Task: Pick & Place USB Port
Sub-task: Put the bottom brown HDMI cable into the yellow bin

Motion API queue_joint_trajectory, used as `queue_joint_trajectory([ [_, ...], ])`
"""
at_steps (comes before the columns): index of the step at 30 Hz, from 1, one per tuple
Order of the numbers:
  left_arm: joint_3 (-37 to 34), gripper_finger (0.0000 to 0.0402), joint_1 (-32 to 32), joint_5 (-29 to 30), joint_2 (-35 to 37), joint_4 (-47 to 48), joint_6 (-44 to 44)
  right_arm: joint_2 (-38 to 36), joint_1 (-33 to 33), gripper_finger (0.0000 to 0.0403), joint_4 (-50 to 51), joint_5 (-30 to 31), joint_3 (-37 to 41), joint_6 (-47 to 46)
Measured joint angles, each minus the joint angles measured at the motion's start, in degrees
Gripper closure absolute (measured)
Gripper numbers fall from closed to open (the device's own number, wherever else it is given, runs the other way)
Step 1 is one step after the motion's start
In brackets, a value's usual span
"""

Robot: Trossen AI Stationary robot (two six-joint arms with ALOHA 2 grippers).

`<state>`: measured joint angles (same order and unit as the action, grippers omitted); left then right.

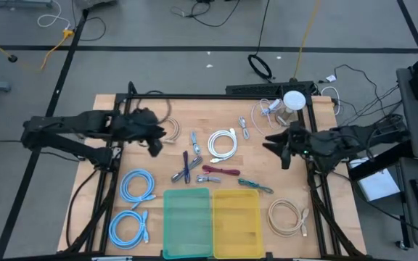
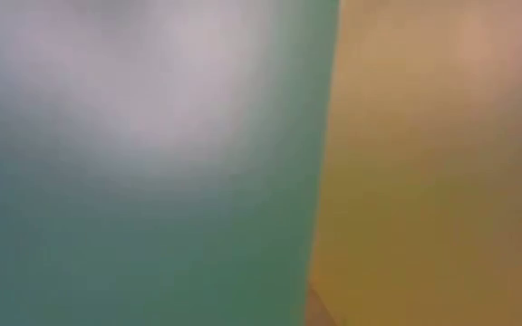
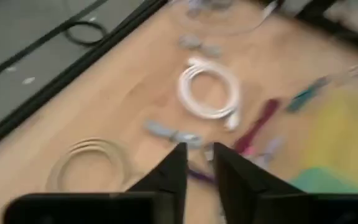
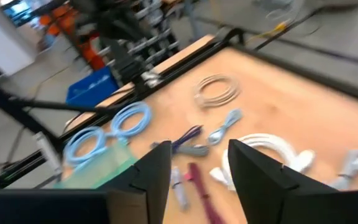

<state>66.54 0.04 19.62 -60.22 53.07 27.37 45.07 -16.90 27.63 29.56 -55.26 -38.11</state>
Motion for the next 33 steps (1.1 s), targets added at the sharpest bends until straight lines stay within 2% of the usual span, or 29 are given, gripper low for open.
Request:
queue_joint_trajectory([
  [3,0.0,0.0257,3.5,-1.2,-5.5,3.7,-0.6,2.5,1.6,0.023,-3.4,-5.3,0.0,0.1],
  [7,0.0,0.021,7.6,-1.9,-13.2,8.6,-3.0,5.2,2.6,0.0221,-6.3,-9.5,0.0,0.3],
  [10,0.0,0.0193,9.9,-2.1,-18.8,9.2,-4.1,6.6,2.6,0.022,-8.0,-11.6,0.0,0.4],
  [15,0.0,0.019,11.8,-3.2,-25.1,6.9,-7.5,7.3,2.6,0.022,-12.1,-12.0,0.0,1.9],
  [20,0.0,0.019,12.5,-13.7,-28.0,-3.1,-6.8,7.1,2.6,0.022,-14.1,-11.8,0.0,3.2],
  [27,2.5,0.019,13.7,-20.4,-28.7,-13.9,3.7,7.1,2.6,0.022,-14.1,-11.8,-0.1,2.9],
  [33,6.4,0.019,12.4,-36.9,-28.6,-30.5,4.9,7.1,2.6,0.022,-15.6,-11.8,0.0,2.9],
])
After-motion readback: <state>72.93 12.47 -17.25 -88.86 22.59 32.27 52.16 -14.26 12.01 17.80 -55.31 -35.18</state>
